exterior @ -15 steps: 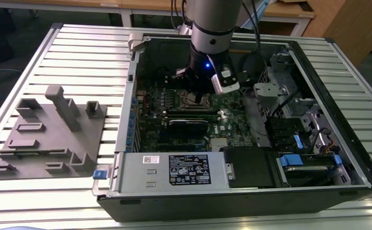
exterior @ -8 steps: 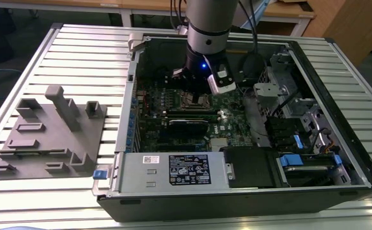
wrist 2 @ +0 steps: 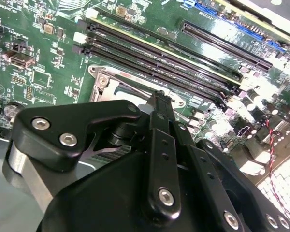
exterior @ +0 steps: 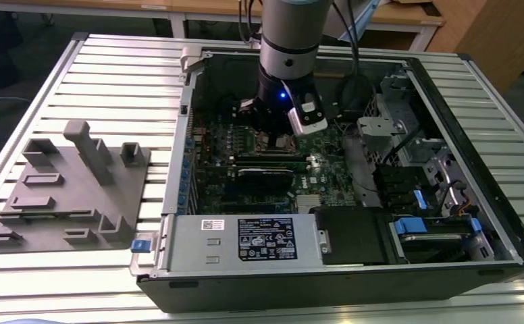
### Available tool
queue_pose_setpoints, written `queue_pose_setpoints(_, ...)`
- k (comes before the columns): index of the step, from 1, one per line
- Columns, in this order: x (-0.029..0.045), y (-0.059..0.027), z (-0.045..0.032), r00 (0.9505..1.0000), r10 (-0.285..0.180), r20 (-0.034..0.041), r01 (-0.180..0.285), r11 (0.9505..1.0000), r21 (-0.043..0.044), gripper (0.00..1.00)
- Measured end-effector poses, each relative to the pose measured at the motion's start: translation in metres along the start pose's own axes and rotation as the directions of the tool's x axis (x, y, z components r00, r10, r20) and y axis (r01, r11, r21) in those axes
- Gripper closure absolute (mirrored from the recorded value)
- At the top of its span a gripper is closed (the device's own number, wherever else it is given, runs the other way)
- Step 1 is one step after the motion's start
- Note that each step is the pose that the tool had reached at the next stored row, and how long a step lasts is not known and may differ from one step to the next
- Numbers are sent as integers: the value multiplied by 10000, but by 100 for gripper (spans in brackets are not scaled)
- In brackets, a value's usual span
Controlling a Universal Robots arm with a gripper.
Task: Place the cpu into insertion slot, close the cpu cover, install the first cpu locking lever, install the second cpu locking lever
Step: 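Install the second cpu locking lever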
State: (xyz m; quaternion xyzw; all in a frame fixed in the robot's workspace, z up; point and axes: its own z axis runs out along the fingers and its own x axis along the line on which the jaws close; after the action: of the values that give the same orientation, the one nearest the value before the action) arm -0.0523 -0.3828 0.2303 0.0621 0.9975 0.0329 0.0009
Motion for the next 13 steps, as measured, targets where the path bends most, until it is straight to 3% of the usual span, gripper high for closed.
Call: queue_pose_setpoints(13, 3, -2, 22, 10000, 1, 0, -1, 10000, 1, 89)
